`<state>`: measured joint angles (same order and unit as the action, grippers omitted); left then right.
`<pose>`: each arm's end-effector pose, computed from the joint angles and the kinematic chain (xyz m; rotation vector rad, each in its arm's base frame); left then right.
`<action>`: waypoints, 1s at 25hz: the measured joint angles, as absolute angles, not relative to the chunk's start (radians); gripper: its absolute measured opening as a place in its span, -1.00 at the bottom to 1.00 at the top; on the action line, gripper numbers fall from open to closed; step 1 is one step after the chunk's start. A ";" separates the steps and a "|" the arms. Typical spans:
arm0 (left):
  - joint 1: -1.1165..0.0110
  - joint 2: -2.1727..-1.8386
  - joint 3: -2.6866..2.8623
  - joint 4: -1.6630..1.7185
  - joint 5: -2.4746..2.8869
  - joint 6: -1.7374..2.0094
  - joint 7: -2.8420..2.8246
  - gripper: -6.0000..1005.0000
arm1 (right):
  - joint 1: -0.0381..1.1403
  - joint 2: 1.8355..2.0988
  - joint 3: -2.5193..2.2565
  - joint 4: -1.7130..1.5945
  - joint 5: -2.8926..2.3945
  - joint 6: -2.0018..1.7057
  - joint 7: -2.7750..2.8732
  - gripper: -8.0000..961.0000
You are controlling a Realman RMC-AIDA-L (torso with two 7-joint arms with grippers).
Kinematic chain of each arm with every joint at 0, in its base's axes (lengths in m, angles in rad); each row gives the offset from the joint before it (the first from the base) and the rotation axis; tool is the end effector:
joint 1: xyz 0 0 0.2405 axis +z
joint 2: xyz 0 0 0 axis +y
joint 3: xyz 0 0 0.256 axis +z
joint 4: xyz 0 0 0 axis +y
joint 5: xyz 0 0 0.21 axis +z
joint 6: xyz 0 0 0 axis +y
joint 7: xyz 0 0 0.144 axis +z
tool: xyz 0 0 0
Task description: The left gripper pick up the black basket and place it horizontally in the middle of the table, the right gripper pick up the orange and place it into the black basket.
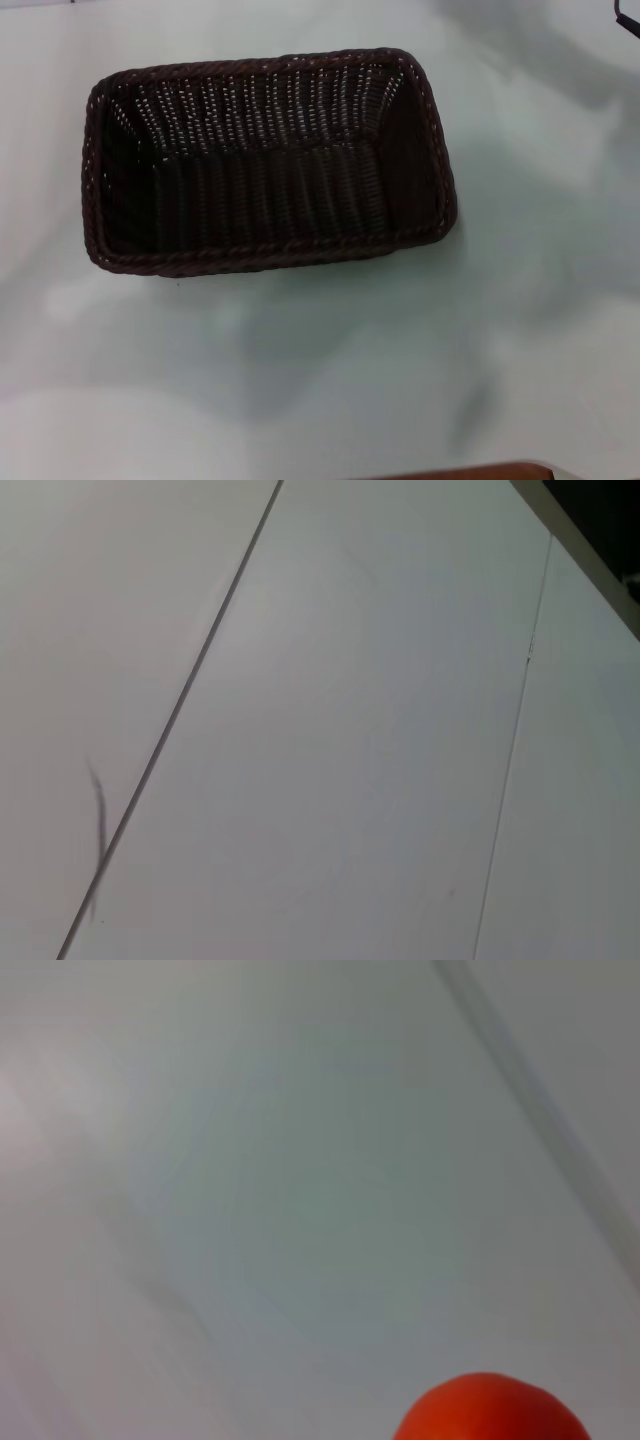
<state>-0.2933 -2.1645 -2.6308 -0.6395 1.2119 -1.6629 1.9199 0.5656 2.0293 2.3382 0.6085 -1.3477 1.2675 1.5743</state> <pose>-0.2870 0.2896 0.0855 -1.7733 -0.5116 -1.4323 0.2305 0.4011 0.0621 -0.7903 -1.9386 -0.6583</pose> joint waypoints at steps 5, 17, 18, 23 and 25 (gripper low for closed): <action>-0.297 -2.164 -2.631 -0.633 1.212 -1.663 1.919 0.74 | 0.575 2.039 2.306 0.566 -1.298 1.558 1.358 -0.61; -0.294 -2.163 -2.632 -0.627 1.207 -1.666 1.919 0.74 | 0.589 2.070 2.153 0.563 -1.292 1.560 1.229 -0.26; -0.293 -2.163 -2.632 -0.627 1.206 -1.666 1.919 0.74 | 0.589 2.070 2.153 0.564 -1.290 1.562 1.229 -0.09; -0.290 -2.163 -2.633 -0.627 1.197 -1.667 1.919 0.74 | 0.581 2.070 2.164 0.568 -1.279 1.568 1.227 0.26; -0.288 -2.163 -2.634 -0.627 1.186 -1.668 1.920 0.74 | 0.573 2.071 2.180 0.566 -1.257 1.573 1.223 0.36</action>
<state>-0.2881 -2.1628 -2.6340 -0.6274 1.1859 -1.6676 1.9195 0.5727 2.0712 2.1796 0.5662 -1.2573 1.5733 1.2230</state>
